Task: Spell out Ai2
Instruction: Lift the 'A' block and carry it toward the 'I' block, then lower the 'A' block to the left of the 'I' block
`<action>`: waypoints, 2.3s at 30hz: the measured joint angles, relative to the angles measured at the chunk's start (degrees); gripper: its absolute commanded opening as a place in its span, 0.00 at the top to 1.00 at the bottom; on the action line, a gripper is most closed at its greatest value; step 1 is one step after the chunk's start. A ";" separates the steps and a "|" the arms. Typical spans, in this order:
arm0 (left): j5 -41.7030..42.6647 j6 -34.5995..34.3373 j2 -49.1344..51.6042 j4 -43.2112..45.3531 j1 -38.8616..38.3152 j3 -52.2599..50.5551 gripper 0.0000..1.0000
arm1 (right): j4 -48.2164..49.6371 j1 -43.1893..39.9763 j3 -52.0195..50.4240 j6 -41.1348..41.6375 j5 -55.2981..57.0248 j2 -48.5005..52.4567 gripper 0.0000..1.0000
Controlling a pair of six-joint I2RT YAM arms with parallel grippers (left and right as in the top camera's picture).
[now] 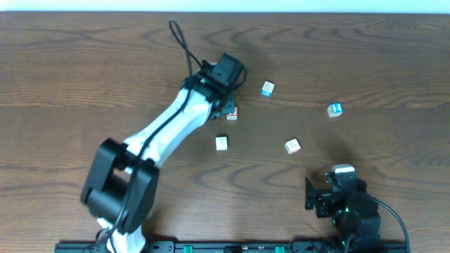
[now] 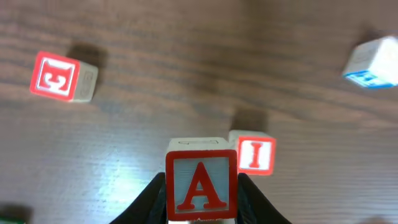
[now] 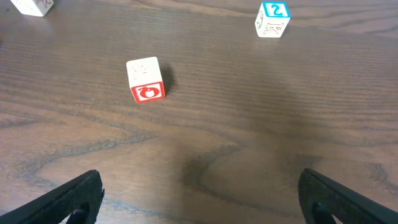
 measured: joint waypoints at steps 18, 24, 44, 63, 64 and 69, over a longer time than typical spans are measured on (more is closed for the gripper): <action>1.55 0.00 3.19 6.34 -0.11 -4.17 0.94 | 0.00 0.00 0.00 0.00 0.02 0.00 0.01; 2.36 0.00 5.79 6.86 -0.11 -4.22 0.94 | 0.00 0.00 0.00 0.00 0.02 0.00 0.01; 3.41 0.00 5.84 7.34 -0.11 -4.24 0.79 | 0.00 0.00 0.00 0.00 0.02 0.00 0.01; 4.52 -0.09 5.84 7.21 -0.11 -4.24 0.68 | 0.00 0.00 0.00 0.00 0.02 0.00 0.01; 4.52 -0.13 5.84 7.21 -0.11 -4.24 0.67 | 0.00 0.00 0.00 0.00 0.02 0.00 0.01; 4.55 -0.02 5.84 7.21 -0.11 -4.24 0.60 | 0.00 0.00 0.00 0.00 0.02 0.00 0.01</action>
